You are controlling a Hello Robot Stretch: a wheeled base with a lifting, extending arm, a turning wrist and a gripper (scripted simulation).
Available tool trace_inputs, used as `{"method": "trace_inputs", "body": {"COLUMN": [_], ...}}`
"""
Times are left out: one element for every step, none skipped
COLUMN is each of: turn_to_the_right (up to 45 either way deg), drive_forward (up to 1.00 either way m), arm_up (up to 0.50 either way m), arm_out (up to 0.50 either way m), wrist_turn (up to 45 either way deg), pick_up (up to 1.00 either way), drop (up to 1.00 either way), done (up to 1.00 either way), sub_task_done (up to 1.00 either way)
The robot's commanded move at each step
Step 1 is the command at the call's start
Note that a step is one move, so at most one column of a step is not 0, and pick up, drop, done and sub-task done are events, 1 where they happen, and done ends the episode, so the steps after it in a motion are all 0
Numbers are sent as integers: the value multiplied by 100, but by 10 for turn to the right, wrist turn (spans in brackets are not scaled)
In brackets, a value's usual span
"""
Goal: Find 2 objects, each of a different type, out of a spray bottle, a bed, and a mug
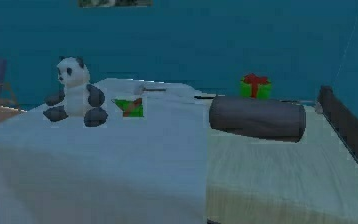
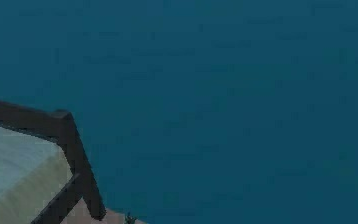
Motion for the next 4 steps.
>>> {"method": "trace_inputs", "body": {"turn_to_the_right": [-450,-450,-450,-180], "drive_forward": [0,0,0,0], "arm_up": [0,0,0,0], "arm_out": [0,0,0,0], "wrist_turn": [0,0,0,0], "pick_up": [0,0,0,0], "drop": [0,0,0,0], "done": [0,0,0,0], "sub_task_done": [0,0,0,0]}}
